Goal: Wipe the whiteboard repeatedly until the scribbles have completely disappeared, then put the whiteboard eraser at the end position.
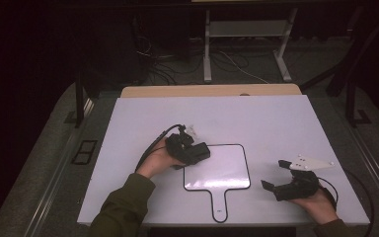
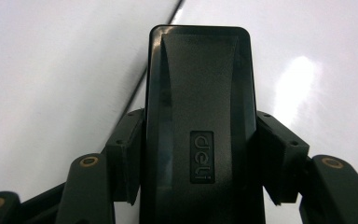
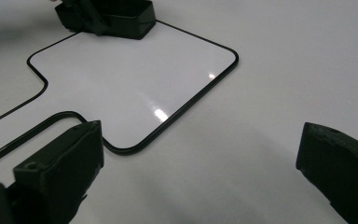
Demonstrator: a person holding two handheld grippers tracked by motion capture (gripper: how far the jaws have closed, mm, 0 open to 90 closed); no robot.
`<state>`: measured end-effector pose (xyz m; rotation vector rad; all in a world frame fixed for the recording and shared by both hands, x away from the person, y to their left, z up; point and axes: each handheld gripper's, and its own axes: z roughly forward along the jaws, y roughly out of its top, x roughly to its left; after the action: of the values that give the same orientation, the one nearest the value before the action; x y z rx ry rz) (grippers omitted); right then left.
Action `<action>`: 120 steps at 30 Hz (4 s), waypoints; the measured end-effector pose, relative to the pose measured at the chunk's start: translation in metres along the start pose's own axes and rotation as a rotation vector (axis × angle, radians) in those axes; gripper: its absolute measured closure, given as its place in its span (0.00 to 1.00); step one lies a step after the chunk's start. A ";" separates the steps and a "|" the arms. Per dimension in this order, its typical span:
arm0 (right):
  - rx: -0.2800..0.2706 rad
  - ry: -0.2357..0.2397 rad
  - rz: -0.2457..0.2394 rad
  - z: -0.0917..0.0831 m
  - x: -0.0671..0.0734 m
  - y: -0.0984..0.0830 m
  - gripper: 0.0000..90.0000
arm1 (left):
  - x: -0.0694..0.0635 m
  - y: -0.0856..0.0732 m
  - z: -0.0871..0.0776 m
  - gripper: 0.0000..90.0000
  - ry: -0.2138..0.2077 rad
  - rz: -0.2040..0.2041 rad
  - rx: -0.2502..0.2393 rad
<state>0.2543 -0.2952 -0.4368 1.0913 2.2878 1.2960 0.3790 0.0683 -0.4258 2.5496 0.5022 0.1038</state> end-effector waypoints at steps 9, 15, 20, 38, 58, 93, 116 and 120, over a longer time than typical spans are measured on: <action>0.003 0.003 -0.007 0.001 0.003 0.001 0.00 | -0.031 -0.015 -0.006 0.44 -0.033 0.037 -0.025; 0.002 0.003 -0.009 0.001 0.003 0.001 0.00 | -0.007 -0.004 -0.001 0.44 -0.013 0.015 -0.015; -0.001 0.001 -0.005 0.000 0.001 0.000 0.00 | 0.005 0.000 0.002 0.44 0.007 -0.012 -0.018; 0.003 0.002 -0.007 0.001 0.003 0.001 0.00 | -0.034 -0.017 -0.006 0.44 -0.034 0.019 -0.045; 0.005 0.005 -0.013 0.001 0.003 0.001 0.00 | -0.026 -0.010 -0.016 0.44 -0.044 -0.031 -0.087; -0.015 0.001 0.002 -0.001 0.000 0.001 0.00 | 0.026 0.031 -0.019 0.44 -0.037 -0.080 -0.144; -0.020 0.008 0.017 -0.001 -0.002 0.000 0.00 | 0.082 0.085 0.012 0.44 0.022 -0.087 -0.110; -0.023 0.016 0.019 -0.002 -0.001 0.000 0.00 | 0.091 0.094 0.023 0.44 0.037 -0.077 -0.085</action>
<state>0.2543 -0.2972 -0.4361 1.1014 2.2734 1.3395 0.4991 0.0166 -0.3994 2.4463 0.5974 0.1410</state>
